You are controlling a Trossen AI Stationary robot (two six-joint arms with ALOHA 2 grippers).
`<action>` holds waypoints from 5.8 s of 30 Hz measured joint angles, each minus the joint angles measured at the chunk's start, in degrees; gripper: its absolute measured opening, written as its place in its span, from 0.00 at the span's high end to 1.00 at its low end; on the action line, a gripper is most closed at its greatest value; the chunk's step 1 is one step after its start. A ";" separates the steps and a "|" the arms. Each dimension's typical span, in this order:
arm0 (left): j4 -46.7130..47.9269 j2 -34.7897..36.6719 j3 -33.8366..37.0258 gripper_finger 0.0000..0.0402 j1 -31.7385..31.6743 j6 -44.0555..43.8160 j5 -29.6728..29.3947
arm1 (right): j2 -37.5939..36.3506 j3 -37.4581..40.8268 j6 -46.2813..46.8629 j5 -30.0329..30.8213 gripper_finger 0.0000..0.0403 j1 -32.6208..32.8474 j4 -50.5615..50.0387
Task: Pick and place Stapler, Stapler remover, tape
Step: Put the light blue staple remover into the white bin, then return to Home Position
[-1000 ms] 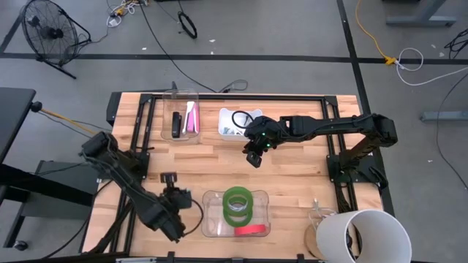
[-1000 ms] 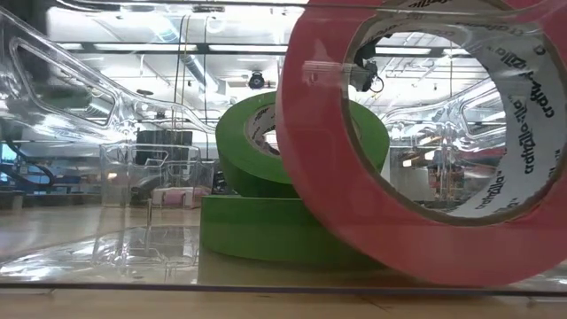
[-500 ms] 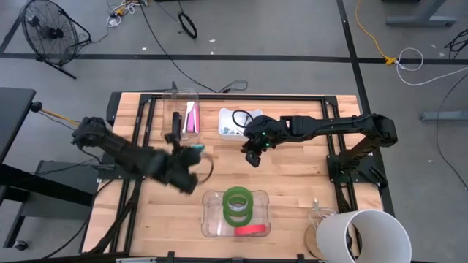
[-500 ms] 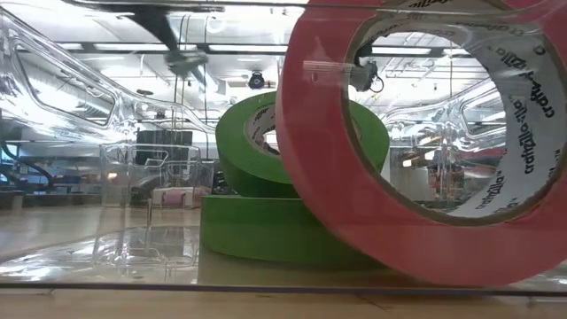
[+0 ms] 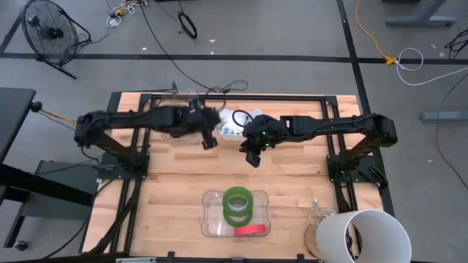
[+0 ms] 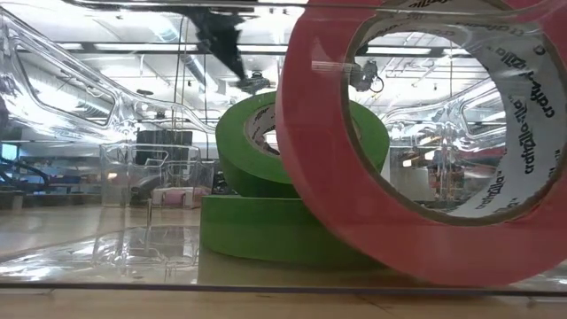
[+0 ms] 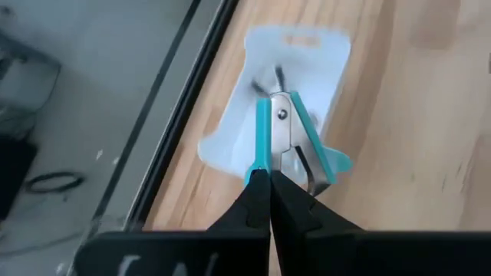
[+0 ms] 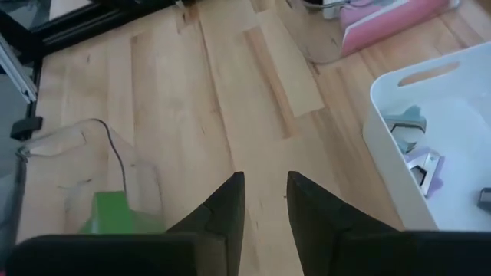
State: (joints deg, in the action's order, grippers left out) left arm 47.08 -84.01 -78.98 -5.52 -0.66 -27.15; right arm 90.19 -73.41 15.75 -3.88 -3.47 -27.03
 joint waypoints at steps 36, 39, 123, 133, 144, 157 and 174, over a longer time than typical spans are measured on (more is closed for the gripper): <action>-33.63 -6.97 10.03 0.85 -17.86 10.56 27.18 | 0.00 0.02 -7.24 7.41 0.75 -0.02 1.05; -33.51 -6.97 10.03 0.84 -17.81 10.58 27.21 | 0.00 0.02 -7.24 7.49 0.75 -0.02 1.15; -48.11 83.81 78.24 0.85 18.47 7.30 26.79 | -89.84 72.54 -1.25 4.90 0.75 0.31 47.10; -49.84 84.02 78.51 0.85 13.34 7.29 25.68 | -89.50 72.52 -5.97 -0.43 0.75 0.31 41.74; -49.72 84.02 78.51 0.85 10.22 7.31 25.72 | -86.89 72.48 -14.97 -0.51 0.75 0.29 28.22; -49.78 84.00 78.53 0.85 7.20 7.31 25.72 | -85.00 72.48 -15.87 -11.26 0.75 0.35 29.94; -49.78 83.97 78.55 0.85 11.69 5.93 25.87 | -85.00 72.48 -14.73 -10.12 0.75 0.32 29.97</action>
State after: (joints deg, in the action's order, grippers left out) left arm -2.70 -0.03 -0.43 6.17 5.27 -1.28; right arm 5.19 -0.93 1.02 -14.00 -3.15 2.94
